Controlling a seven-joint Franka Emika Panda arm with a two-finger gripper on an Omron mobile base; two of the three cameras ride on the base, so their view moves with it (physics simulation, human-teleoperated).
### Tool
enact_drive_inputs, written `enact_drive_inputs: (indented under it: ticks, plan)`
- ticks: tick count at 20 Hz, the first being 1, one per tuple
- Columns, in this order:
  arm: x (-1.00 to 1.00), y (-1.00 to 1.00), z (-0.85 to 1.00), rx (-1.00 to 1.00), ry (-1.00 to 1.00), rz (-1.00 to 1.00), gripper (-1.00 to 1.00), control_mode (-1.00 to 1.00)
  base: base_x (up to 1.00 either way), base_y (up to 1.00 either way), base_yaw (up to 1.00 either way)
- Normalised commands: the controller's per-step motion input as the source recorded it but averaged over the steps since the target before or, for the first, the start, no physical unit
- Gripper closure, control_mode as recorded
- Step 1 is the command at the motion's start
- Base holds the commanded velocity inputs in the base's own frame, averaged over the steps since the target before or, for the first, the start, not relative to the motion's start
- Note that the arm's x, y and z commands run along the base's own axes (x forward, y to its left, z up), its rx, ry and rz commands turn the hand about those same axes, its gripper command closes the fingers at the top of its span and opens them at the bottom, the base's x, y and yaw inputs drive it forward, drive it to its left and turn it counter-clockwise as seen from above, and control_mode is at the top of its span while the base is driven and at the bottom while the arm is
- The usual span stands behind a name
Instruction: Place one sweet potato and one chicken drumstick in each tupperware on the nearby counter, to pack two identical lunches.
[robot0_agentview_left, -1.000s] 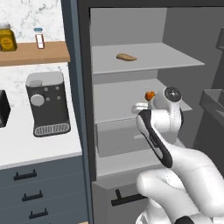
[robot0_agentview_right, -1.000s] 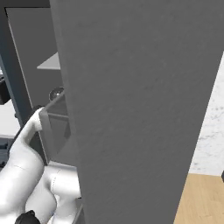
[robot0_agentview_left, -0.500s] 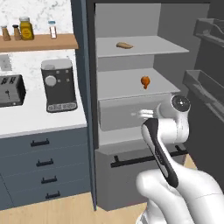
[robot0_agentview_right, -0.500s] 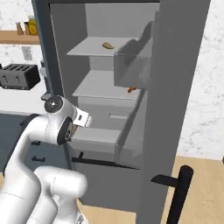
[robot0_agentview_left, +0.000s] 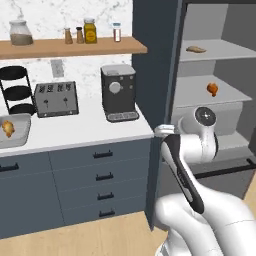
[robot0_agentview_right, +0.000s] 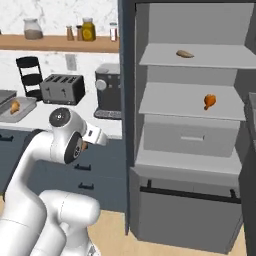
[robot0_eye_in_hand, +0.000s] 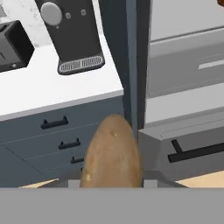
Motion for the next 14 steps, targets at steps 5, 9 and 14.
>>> enact_drive_inputs:
  ticks: [5, 9, 14]
  plan:
    - [0.00, 0.00, 0.00, 0.00, 0.00, 0.00, 1.00, 1.00, 0.86, 1.00, 0.00]
    - [0.00, 0.00, 0.00, 0.00, 0.00, 0.00, 1.00, 1.00, 0.97, 1.00, -0.01]
    - [0.00, 0.00, 0.00, 0.00, 0.00, 0.00, 1.00, 1.00, 0.79, 1.00, -0.03]
